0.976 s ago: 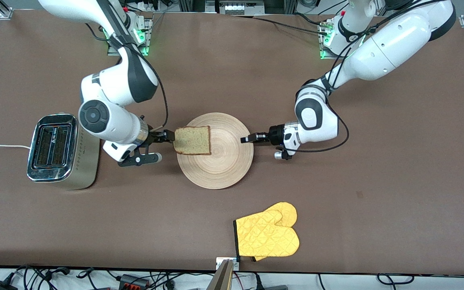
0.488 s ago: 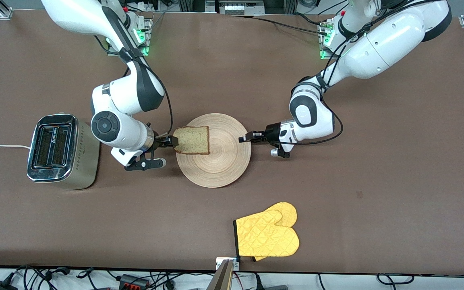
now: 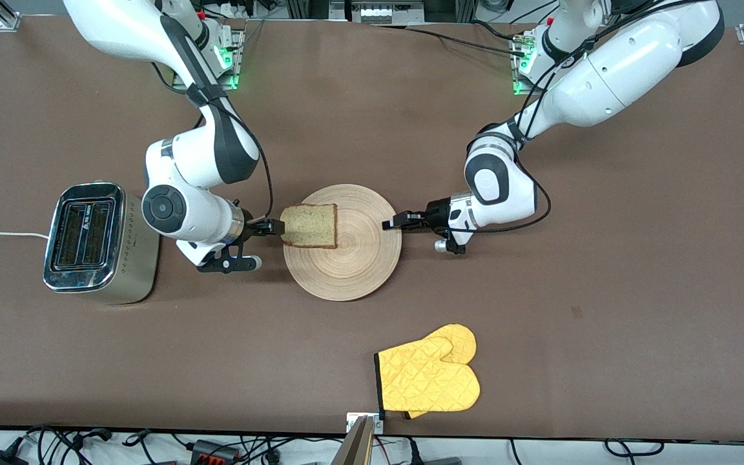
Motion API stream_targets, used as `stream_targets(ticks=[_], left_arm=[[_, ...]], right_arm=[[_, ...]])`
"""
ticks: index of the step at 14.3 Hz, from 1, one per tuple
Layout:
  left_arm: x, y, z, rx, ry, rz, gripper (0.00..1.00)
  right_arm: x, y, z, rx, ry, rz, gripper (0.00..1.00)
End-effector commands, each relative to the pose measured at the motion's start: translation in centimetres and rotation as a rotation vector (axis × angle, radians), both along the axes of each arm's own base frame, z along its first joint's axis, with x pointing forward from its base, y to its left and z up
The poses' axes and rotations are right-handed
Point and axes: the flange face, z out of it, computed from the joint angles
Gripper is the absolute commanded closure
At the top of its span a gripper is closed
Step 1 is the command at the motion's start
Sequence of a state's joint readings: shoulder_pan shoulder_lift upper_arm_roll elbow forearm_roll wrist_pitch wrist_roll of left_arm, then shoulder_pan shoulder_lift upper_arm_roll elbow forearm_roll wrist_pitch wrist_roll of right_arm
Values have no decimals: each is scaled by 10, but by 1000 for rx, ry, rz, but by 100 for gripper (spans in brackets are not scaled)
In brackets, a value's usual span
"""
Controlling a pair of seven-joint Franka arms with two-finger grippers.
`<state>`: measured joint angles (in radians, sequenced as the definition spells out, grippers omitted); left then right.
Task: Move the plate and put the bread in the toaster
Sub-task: 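Close the right gripper on the bread slice edge, then lift the bread with the right gripper while the left gripper releases the plate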
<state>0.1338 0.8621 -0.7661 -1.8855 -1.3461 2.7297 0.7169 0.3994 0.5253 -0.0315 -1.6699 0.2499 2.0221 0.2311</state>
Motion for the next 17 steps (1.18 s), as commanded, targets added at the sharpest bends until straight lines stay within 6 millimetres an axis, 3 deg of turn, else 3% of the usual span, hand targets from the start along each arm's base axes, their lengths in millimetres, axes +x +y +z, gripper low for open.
stream_targets(ticks=[1, 5, 10, 14, 17], left_arm=[[20, 32, 6, 3, -37, 46, 64], [43, 70, 28, 46, -112, 55, 64], [62, 114, 60, 98, -219, -13, 64], [83, 173, 81, 194, -290, -206, 65], [113, 214, 129, 302, -262, -379, 65]], right_arm=[[-2, 0, -22, 8, 38, -33, 0], [-8, 6, -40, 38, 93, -73, 0], [-15, 19, -43, -1, 129, -185, 0], [-24, 21, -53, -17, 169, -217, 5], [-31, 22, -61, -2, 213, -234, 13]])
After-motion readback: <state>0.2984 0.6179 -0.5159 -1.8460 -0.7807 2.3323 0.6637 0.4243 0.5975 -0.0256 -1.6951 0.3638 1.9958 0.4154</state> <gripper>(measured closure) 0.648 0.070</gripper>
